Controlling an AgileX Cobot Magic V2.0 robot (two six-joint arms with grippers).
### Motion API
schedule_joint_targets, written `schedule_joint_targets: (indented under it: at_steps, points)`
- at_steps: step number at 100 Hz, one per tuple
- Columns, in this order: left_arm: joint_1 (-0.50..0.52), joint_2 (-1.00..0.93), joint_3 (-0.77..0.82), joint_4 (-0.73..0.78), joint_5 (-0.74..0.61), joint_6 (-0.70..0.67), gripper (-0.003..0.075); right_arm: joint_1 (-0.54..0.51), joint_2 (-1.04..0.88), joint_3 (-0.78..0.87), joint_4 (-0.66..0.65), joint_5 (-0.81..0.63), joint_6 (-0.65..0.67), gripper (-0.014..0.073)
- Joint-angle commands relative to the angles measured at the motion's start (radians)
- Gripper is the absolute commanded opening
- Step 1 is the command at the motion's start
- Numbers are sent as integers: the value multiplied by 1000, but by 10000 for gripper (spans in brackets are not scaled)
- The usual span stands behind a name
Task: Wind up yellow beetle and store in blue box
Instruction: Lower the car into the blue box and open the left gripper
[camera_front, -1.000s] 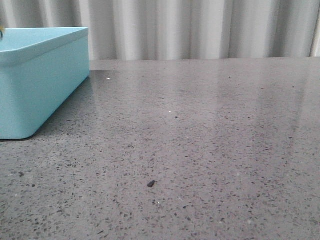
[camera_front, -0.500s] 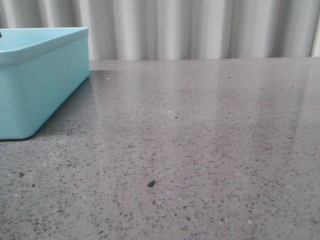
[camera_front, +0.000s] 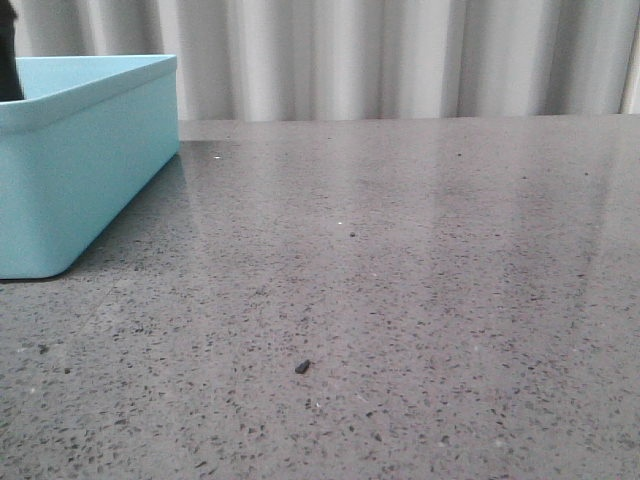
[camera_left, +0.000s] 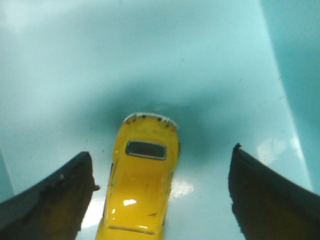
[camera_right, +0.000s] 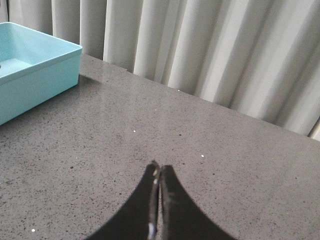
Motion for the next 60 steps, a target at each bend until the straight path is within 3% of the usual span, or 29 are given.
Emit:
schedule_joint_targets:
  at_steps: [1, 19, 35, 60]
  points:
    - [-2, -95, -29, -70, -66, -13, 508, 1, 10, -21, 4, -73, -8, -41]
    - [-17, -237, -4, -185, -138, -13, 377, 1, 10, -21, 4, -74, -8, -41]
    - [-87, -416, 103, -198, -214, -6, 206, 1, 9, -21, 4, -74, -8, -41]
    - [-172, -773, 399, -192, -336, 18, 145, 1, -20, -21, 4, -155, -8, -41]
